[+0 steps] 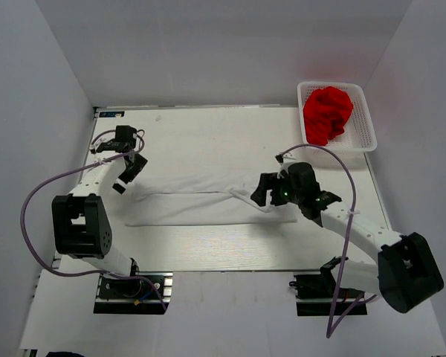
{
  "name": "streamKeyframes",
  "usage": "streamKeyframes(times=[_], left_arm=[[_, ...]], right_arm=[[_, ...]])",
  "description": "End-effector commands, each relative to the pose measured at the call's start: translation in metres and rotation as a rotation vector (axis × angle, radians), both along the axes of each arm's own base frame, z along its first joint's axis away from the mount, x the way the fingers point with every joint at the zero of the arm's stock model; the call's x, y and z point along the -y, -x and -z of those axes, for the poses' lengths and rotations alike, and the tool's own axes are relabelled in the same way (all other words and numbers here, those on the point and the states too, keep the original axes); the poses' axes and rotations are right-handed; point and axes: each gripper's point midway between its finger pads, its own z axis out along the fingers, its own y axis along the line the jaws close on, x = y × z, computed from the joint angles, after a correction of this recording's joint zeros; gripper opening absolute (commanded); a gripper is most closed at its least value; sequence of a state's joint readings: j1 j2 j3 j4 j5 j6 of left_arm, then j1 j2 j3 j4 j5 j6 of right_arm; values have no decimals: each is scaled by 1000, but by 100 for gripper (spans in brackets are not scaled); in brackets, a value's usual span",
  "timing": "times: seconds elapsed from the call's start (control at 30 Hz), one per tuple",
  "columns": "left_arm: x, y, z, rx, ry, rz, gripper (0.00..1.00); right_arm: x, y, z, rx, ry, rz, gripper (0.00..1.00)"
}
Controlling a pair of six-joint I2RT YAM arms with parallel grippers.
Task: Fold and stack the t-shirts
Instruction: Fold the other side of the tshirt into a rectangle
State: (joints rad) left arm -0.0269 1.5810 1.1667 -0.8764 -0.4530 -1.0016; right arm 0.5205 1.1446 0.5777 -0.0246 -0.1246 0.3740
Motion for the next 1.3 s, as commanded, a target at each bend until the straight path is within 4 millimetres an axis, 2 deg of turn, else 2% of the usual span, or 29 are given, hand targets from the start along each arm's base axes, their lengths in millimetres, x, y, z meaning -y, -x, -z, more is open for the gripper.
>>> streamKeyframes(times=[0.0,0.03,0.07,0.1,0.13,0.17,0.2,0.23,0.27,0.3,0.33,0.4,0.43,0.47,0.57,0.63,0.67,0.7,0.73,0.77,0.83,0.9,0.97,1.0,1.1,1.13,1.17,1.23,1.27], left_arm=[[26,-33,-34,160,89,169,100],[29,-44,-39,197,87,217,100],[33,-48,-33,188,101,245,100],[42,-52,-30,191,136,289,100],[47,-59,-29,202,142,343,100],[56,-59,-17,180,187,374,100],[59,-61,-13,175,198,390,100],[60,-58,-5,159,208,402,100],[63,-59,0,157,220,408,100],[62,-55,8,133,219,415,100],[62,-55,12,121,221,414,100],[60,-48,20,98,215,406,100],[60,-46,27,85,218,405,100],[58,-41,32,70,212,399,100],[56,-43,38,60,202,393,100],[53,-40,43,37,189,383,100],[53,-39,48,23,191,382,100],[53,-38,53,10,193,380,100],[51,-38,53,8,184,376,100],[51,-37,58,-5,186,375,100],[49,-34,63,-26,184,361,100],[47,-34,64,-37,174,355,100],[46,-32,65,-43,171,341,100],[46,-37,61,-32,169,342,100],[44,-37,59,-32,160,339,100],[44,-38,56,-23,159,339,100],[43,-38,56,-24,151,336,100],[43,-37,53,-23,151,336,100],[41,-37,52,-23,142,332,100]], right_arm=[[-41,-25,-38,129,-101,-135,90],[-47,-28,-37,142,-95,-153,90],[-52,-32,-24,117,-74,-165,90],[-60,-44,-25,124,-65,-172,90],[-65,-46,-20,126,-47,-187,90],[-70,-58,-3,93,-15,-182,90],[-73,-62,1,89,-6,-182,90],[-76,-64,16,59,16,-181,90],[-82,-68,14,57,16,-188,90],[-88,-65,25,16,26,-203,90],[-92,-65,25,13,26,-210,88],[-102,-54,29,-10,7,-261,86],[-111,-43,29,-17,-4,-308,82],[-116,-34,31,-43,-10,-345,82],[-131,0,42,-123,-20,-458,76],[-132,20,46,-175,-1,-490,76],[-135,28,40,-169,0,-509,76],[-132,28,41,-154,27,-487,76],[-125,36,32,-150,38,-482,76],[-123,44,35,-155,51,-484,76],[-120,58,27,-144,31,-523,76],[-119,71,29,-158,41,-563,76],[-114,66,29,-155,63,-523,80],[-107,53,30,-122,100,-459,80],[-103,31,14,-45,120,-360,86],[-95,12,7,6,146,-264,87],[-94,8,5,19,148,-243,90],[-85,-8,0,72,180,-173,90],[-83,-11,6,66,200,-156,90]])
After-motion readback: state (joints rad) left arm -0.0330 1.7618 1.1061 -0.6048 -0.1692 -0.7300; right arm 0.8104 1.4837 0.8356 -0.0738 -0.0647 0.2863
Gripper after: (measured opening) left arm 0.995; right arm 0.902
